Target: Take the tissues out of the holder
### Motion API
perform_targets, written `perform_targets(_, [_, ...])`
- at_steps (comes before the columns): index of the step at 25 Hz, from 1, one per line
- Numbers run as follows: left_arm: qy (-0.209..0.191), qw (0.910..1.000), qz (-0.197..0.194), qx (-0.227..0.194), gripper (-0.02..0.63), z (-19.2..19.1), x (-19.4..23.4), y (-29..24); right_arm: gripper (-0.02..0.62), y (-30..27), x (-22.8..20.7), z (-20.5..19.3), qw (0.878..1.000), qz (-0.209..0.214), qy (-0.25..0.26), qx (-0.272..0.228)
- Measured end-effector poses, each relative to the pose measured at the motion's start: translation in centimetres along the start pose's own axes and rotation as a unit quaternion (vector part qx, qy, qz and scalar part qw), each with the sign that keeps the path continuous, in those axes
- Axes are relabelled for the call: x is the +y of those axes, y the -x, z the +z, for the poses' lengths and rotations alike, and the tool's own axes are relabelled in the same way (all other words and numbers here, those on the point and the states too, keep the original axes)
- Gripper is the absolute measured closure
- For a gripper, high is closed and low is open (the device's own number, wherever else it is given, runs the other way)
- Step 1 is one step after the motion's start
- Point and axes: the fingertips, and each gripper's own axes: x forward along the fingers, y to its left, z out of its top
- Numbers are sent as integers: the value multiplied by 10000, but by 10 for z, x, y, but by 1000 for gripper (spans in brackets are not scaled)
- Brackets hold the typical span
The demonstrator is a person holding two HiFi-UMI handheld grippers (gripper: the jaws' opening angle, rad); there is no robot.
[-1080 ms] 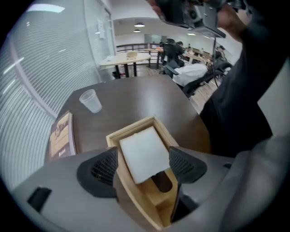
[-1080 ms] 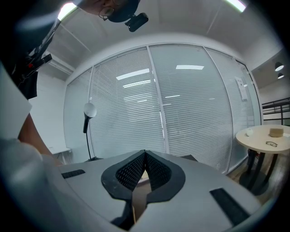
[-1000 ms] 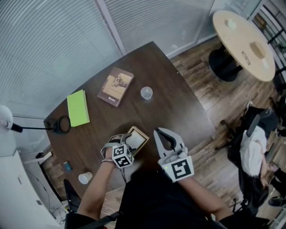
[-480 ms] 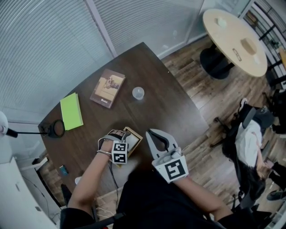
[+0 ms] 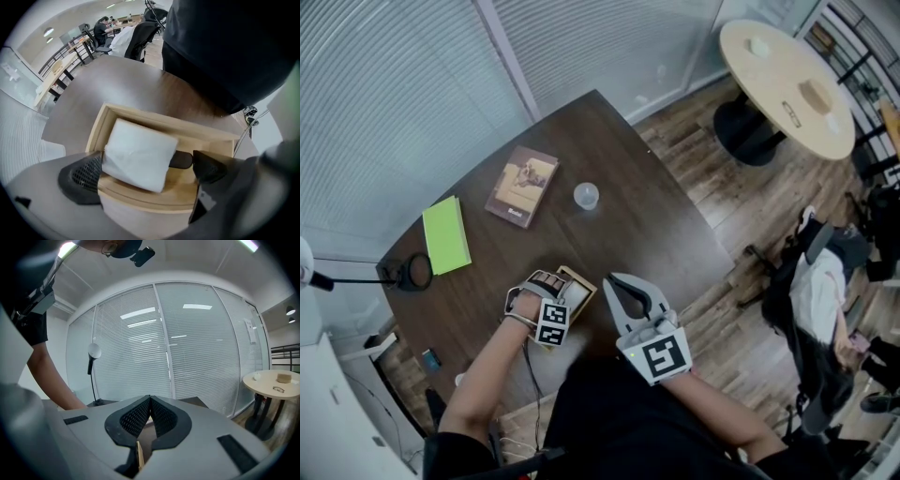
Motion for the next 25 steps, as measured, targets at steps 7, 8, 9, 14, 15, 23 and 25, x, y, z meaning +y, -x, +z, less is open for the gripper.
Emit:
perform_targets(7, [-184, 9998, 4, 95, 17, 1, 2, -8, 586, -1, -7, 1, 9999, -133, -59, 28])
perform_targets(8, [-181, 9998, -24, 91, 17, 1, 3, -7, 586, -1, -7, 2, 9999, -141, -55, 20])
perform_targets(9, [-153, 9998, -63, 75, 17, 2, 3, -6, 586, -2, -7, 2, 9999, -138, -41, 16])
perform_targets(14, [-21, 9982, -584, 161, 18, 4, -5, 5, 586, -2, -6, -1, 9999, -126, -35, 50])
perform_targets(15, [-11, 9975, -680, 204, 18, 4, -7, 6, 586, -2, -6, -2, 9999, -127, -48, 58])
perform_targets(23, [-405, 9982, -372, 230, 23, 10, 0, 9, 586, -2, -7, -2, 9998, -171, -62, 44])
perform_targets(25, [-556, 9974, -398, 243, 21, 12, -1, 6, 586, -2, -7, -3, 9998, -163, -61, 52])
